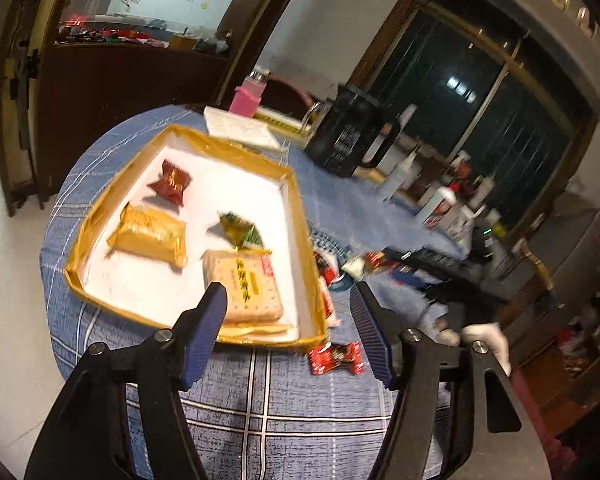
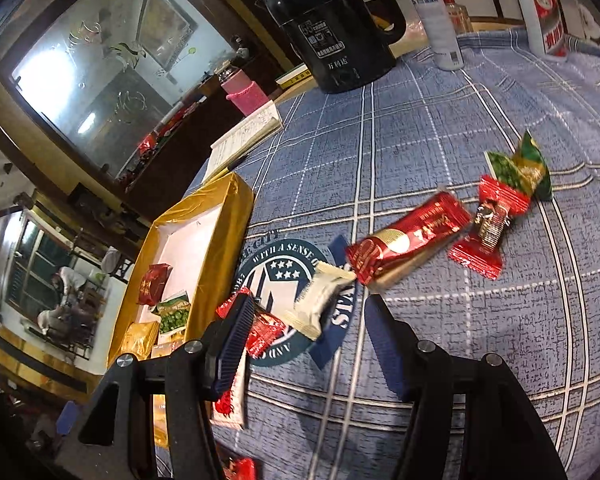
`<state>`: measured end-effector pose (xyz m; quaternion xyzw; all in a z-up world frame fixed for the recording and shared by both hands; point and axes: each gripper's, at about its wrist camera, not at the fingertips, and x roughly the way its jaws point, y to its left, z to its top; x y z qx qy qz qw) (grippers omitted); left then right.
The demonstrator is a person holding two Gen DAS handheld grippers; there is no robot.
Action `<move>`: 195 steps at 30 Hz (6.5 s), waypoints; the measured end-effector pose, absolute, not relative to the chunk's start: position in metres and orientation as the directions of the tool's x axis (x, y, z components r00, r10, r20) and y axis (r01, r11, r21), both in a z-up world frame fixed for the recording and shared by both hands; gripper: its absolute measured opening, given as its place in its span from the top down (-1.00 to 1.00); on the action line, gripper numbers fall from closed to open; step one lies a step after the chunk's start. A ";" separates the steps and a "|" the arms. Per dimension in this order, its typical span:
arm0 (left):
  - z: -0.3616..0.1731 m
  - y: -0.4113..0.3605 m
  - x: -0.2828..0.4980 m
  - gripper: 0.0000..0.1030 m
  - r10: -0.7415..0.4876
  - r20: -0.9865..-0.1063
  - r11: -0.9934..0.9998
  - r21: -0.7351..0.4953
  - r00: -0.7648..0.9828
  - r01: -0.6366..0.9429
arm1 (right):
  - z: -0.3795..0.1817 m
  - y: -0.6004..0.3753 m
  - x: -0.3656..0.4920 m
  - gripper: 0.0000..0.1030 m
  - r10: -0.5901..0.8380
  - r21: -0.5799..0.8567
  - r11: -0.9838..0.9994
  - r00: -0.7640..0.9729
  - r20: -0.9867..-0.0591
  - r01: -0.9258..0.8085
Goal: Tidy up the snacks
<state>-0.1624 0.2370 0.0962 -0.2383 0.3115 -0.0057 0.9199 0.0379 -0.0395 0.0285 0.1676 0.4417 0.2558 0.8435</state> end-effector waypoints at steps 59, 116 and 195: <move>0.083 0.134 -0.125 -0.23 -0.282 -0.669 0.922 -0.387 0.688 0.002 | 0.010 -0.099 0.072 0.58 0.310 0.256 0.950 0.601 -0.736 -0.177; 0.099 0.162 -0.053 0.54 -0.187 -0.655 0.946 -0.321 0.732 -0.045 | 0.016 -0.163 0.012 0.57 0.327 0.317 0.937 0.689 -0.646 -0.147; 0.088 0.192 -0.151 -0.36 -0.206 -0.582 0.838 -0.520 0.787 -0.165 | 0.034 -0.057 -0.054 0.03 0.546 0.405 0.837 0.507 -0.666 -0.369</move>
